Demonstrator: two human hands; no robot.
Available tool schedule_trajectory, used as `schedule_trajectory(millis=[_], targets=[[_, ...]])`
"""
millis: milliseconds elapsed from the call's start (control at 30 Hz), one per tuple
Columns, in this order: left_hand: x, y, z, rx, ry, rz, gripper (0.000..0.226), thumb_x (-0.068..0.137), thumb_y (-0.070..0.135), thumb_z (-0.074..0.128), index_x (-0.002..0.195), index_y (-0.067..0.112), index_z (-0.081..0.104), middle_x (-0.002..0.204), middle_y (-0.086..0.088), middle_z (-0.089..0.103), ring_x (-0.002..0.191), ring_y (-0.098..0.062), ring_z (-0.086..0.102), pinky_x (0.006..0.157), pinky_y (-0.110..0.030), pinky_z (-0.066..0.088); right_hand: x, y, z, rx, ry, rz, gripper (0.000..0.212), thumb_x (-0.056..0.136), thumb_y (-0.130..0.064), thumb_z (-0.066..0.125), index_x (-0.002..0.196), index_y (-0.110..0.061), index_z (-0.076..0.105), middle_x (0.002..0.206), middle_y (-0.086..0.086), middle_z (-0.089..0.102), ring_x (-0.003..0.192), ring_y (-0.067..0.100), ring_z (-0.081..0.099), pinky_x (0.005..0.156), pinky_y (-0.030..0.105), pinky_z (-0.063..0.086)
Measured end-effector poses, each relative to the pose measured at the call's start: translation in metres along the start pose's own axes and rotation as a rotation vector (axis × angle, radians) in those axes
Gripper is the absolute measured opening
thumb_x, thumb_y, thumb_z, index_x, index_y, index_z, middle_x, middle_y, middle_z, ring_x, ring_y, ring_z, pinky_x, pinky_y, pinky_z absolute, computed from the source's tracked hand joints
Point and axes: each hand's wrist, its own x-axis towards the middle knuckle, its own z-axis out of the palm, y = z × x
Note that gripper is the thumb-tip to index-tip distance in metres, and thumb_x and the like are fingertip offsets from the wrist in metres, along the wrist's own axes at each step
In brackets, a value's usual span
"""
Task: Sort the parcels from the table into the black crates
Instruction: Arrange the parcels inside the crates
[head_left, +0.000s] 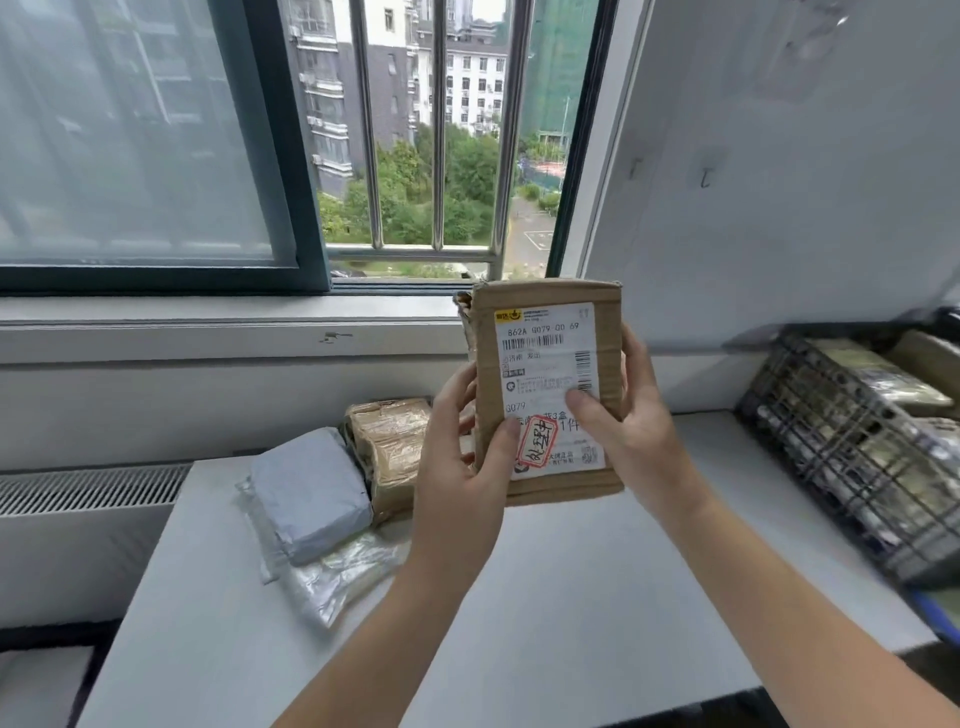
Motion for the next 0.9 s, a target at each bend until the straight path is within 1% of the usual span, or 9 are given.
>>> schedule_trajectory(millis=[100,200,400,467,533,600,700,800,900], targets=[[-0.007,0.002,0.001,0.006,-0.025,-0.010,0.054,0.097,0.012,0.062,0.120,0.059,0.051,0.122,0.024,0.061,0.116,-0.003,0.058,0.079,-0.014,0.053,-0.011,-0.003,-0.003,-0.019,0.037,0.001,0.068,0.080,-0.034,0.069,0.138,-0.051,0.039,0.127,-0.003,0.063,0.114,0.020,0.065,0.079,0.035,0.059],[-0.010,0.002,0.005,0.008,-0.045,-0.005,0.051,0.096,0.012,0.063,0.124,0.054,0.050,0.122,0.025,0.061,0.117,-0.003,0.058,0.079,-0.013,0.052,-0.018,-0.006,-0.009,-0.030,0.061,0.011,0.069,0.079,-0.033,0.070,0.138,-0.051,0.039,0.125,-0.003,0.064,0.114,0.019,0.065,0.079,0.033,0.059],[-0.012,-0.008,0.027,0.033,-0.116,-0.011,0.053,0.097,0.013,0.061,0.136,0.045,0.046,0.126,0.025,0.059,0.119,-0.002,0.057,0.082,-0.014,0.052,-0.028,-0.013,-0.034,-0.073,0.090,0.035,0.071,0.083,-0.032,0.068,0.145,-0.043,0.035,0.131,0.001,0.061,0.116,0.023,0.064,0.086,0.046,0.058],[-0.009,-0.013,0.041,0.083,-0.238,-0.013,0.065,0.097,0.012,0.061,0.141,0.052,0.035,0.128,0.028,0.058,0.121,0.001,0.055,0.087,-0.017,0.052,-0.031,-0.015,-0.052,-0.129,0.132,0.037,0.070,0.088,-0.033,0.065,0.147,-0.047,0.030,0.136,-0.003,0.057,0.116,0.019,0.064,0.087,0.045,0.058],[-0.004,-0.015,0.061,0.203,-0.391,-0.005,0.083,0.095,0.015,0.064,0.138,0.068,0.017,0.131,0.030,0.054,0.124,0.002,0.053,0.094,-0.016,0.049,-0.032,-0.016,-0.075,-0.214,0.175,0.033,0.068,0.092,-0.031,0.063,0.148,-0.046,0.028,0.134,-0.011,0.057,0.118,0.013,0.062,0.089,0.039,0.058],[0.001,-0.016,0.087,0.285,-0.507,0.010,0.093,0.090,0.018,0.069,0.135,0.073,0.010,0.132,0.030,0.052,0.125,0.002,0.052,0.097,-0.018,0.049,-0.033,-0.017,-0.104,-0.295,0.203,0.040,0.062,0.096,-0.026,0.061,0.147,-0.042,0.029,0.124,-0.028,0.059,0.117,0.002,0.060,0.088,0.024,0.055],[0.006,-0.020,0.140,0.262,-0.638,0.008,0.093,0.082,0.016,0.075,0.147,0.053,0.020,0.134,0.017,0.056,0.123,-0.007,0.057,0.100,-0.035,0.052,-0.036,-0.017,-0.159,-0.402,0.241,0.080,0.060,0.099,-0.024,0.058,0.143,-0.047,0.025,0.112,-0.040,0.059,0.107,-0.012,0.059,0.078,0.007,0.049],[0.007,-0.025,0.202,0.263,-0.774,0.014,0.100,0.076,0.024,0.083,0.151,0.041,0.019,0.137,0.014,0.056,0.124,-0.009,0.058,0.101,-0.039,0.051,-0.041,-0.018,-0.222,-0.511,0.291,0.132,0.063,0.099,-0.032,0.055,0.150,-0.045,0.021,0.117,-0.033,0.059,0.105,-0.011,0.058,0.088,0.012,0.045],[0.005,-0.030,0.275,0.289,-0.912,0.027,0.113,0.072,0.017,0.088,0.154,0.033,0.012,0.141,0.012,0.053,0.127,-0.012,0.056,0.104,-0.042,0.049,-0.051,-0.019,-0.296,-0.600,0.335,0.164,0.066,0.100,-0.036,0.052,0.154,-0.039,0.016,0.128,-0.019,0.055,0.109,0.000,0.057,0.096,0.023,0.046]])
